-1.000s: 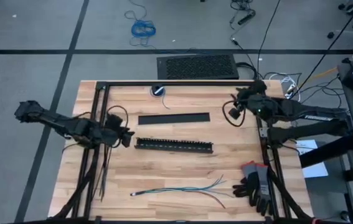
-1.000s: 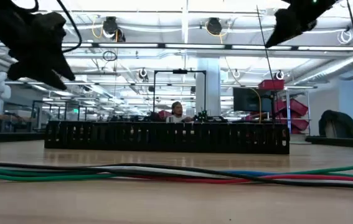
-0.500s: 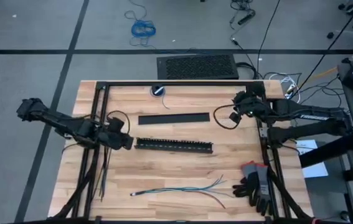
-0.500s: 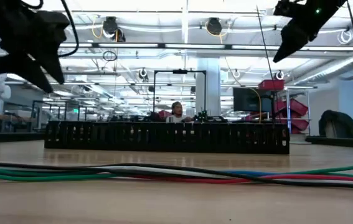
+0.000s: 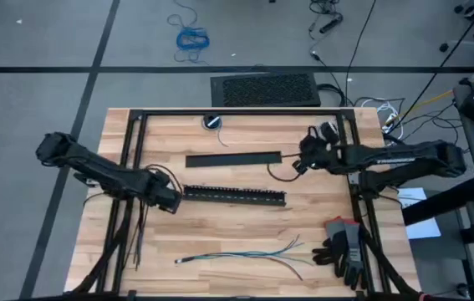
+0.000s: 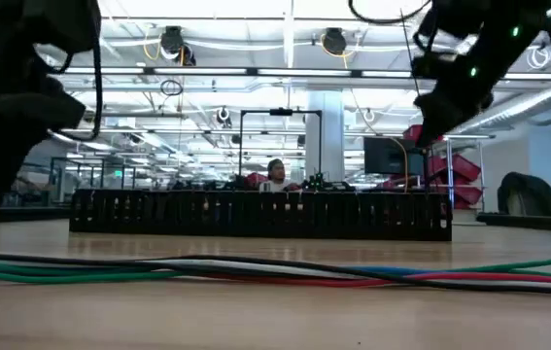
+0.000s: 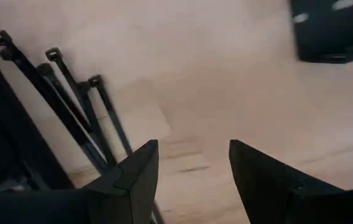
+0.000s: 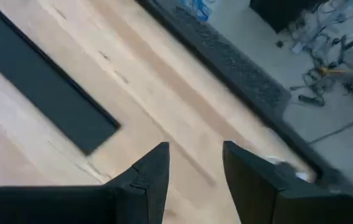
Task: Ziptie cables
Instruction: Wrap the cable wires with the black zip tie
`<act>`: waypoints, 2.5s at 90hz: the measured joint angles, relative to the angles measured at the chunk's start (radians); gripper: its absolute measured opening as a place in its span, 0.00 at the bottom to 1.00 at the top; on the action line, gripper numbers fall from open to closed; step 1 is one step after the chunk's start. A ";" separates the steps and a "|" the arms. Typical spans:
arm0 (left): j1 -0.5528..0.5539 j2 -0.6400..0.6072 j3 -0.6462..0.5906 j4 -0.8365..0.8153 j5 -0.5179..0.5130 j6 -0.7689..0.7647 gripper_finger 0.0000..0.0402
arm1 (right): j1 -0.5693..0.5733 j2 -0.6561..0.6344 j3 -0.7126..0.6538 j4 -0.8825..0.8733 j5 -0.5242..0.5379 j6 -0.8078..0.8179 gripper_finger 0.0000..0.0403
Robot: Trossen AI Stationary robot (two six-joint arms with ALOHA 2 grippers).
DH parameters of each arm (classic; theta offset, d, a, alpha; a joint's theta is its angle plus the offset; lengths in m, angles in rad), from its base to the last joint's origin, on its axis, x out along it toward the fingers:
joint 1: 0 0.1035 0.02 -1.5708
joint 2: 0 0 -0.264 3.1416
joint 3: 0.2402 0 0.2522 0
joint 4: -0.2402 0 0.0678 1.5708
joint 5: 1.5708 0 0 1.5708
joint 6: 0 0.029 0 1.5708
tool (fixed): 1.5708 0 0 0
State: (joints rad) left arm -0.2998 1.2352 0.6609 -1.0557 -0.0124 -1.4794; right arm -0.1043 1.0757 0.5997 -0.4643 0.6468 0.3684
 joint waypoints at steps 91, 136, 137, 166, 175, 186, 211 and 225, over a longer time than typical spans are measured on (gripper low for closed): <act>-0.086 0.109 -0.097 0.043 -0.044 -0.209 0.48 | 0.061 0.032 -0.046 0.196 -0.171 -0.100 0.35; -0.074 0.157 -0.090 0.054 -0.056 -0.173 0.48 | 0.166 0.032 -0.046 0.199 -0.172 -0.070 0.35; -0.074 0.156 -0.086 0.046 -0.057 -0.174 0.48 | 0.168 0.032 -0.046 0.199 -0.172 -0.070 0.35; -0.082 0.115 0.013 -0.088 -0.175 -0.205 0.43 | 0.185 0.032 -0.046 0.202 -0.118 -0.081 0.35; -0.082 0.130 0.013 -0.101 -0.161 -0.205 0.37 | 0.185 0.032 -0.046 0.198 -0.118 -0.081 0.35; -0.082 0.161 0.013 -0.102 -0.072 -0.152 0.27 | 0.185 0.032 -0.046 0.188 -0.119 -0.078 0.35; -0.098 0.325 0.014 -0.117 0.031 -0.116 0.01 | 0.185 0.032 -0.046 0.138 -0.119 -0.040 0.35; -0.093 0.438 0.017 -0.098 0.058 -0.077 0.01 | 0.192 0.032 -0.046 0.125 -0.119 -0.036 0.35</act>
State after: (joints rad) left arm -0.3923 1.6732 0.6775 -1.1534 0.0457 -1.5566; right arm 0.0881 1.1072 0.5533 -0.3396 0.5282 0.3328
